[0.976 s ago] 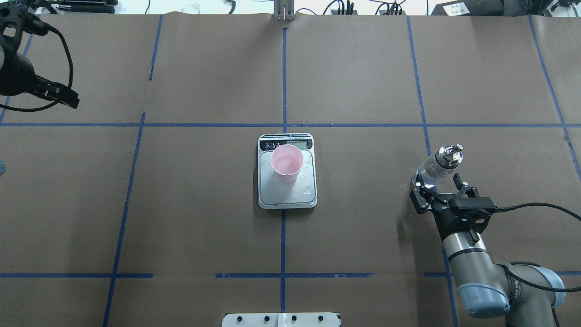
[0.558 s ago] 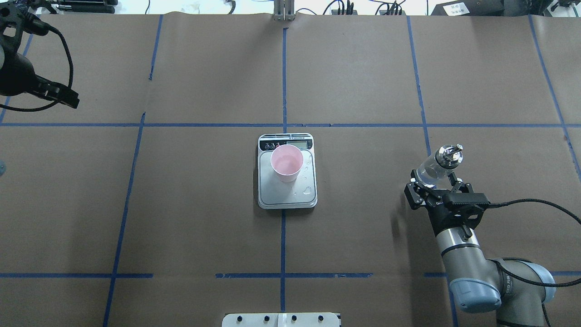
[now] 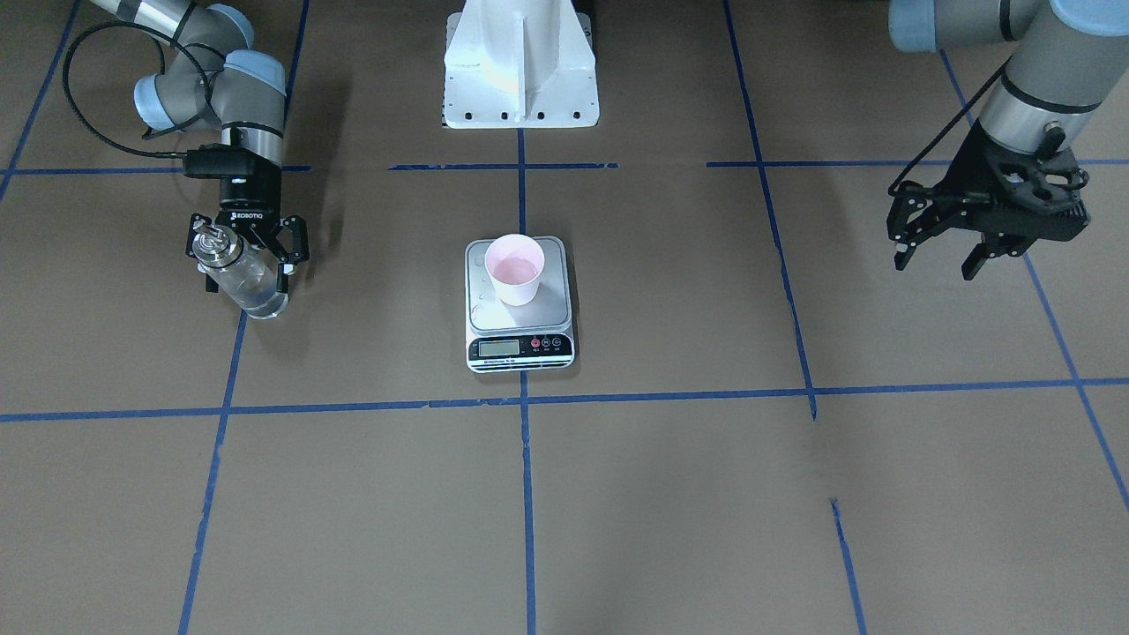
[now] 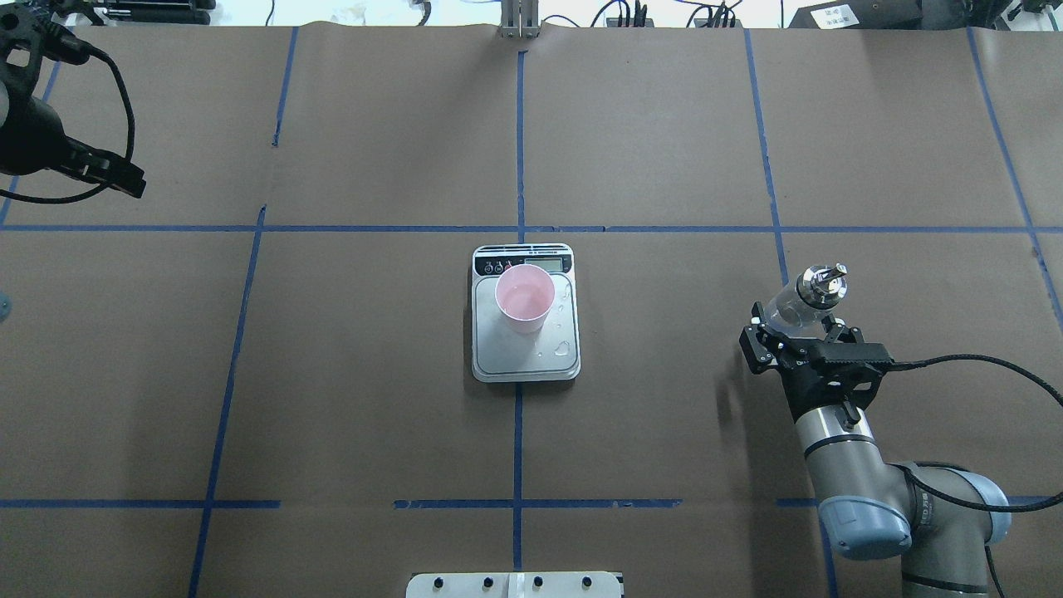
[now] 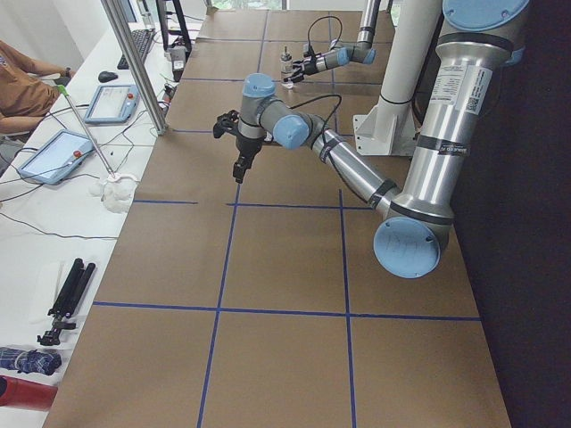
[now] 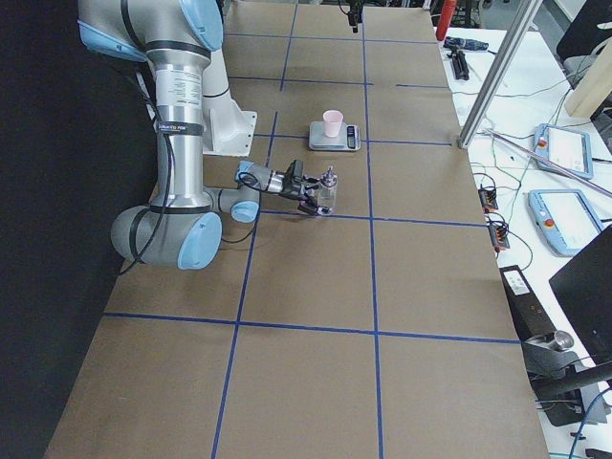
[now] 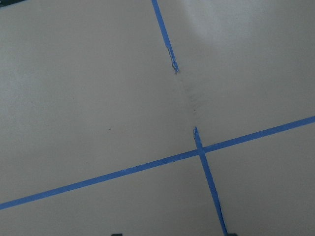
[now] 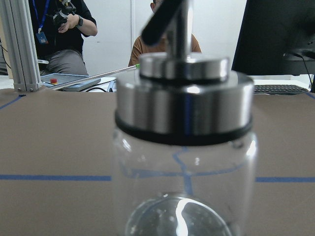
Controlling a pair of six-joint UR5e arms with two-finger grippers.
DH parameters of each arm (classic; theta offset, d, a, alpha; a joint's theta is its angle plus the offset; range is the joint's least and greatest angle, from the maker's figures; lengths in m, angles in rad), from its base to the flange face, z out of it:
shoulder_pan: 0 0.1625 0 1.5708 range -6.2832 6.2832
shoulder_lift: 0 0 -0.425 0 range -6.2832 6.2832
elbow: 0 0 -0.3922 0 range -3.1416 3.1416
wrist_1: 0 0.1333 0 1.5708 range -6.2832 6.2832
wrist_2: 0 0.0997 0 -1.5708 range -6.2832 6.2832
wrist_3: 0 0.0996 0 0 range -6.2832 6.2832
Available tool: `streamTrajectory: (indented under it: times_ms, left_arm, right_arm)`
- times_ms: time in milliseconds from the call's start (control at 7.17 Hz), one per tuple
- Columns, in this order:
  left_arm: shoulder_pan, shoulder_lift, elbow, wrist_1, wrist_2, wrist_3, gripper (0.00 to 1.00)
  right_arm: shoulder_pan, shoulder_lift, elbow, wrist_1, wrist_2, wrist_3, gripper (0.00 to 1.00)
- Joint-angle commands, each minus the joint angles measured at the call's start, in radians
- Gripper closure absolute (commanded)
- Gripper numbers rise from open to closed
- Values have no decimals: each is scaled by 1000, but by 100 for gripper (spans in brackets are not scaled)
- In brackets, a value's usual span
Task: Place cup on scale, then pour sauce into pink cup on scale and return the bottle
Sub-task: 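Close the right gripper around the glass bottle's body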
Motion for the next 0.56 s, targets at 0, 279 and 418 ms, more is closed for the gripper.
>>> streamTrajectory:
  times_ms: [0,279,418]
  left_arm:
    - [1,-2,1,0,0,0,25]
    - [2,-2,1,0,0,0,25]
    - [2,-2,1,0,-2,0,25]
  right_arm:
    - [4,12,-9,1,1,-2,26]
    - [10,12,-6,4,1,-34,53]
    - [13,19,4,5,1,-44,75]
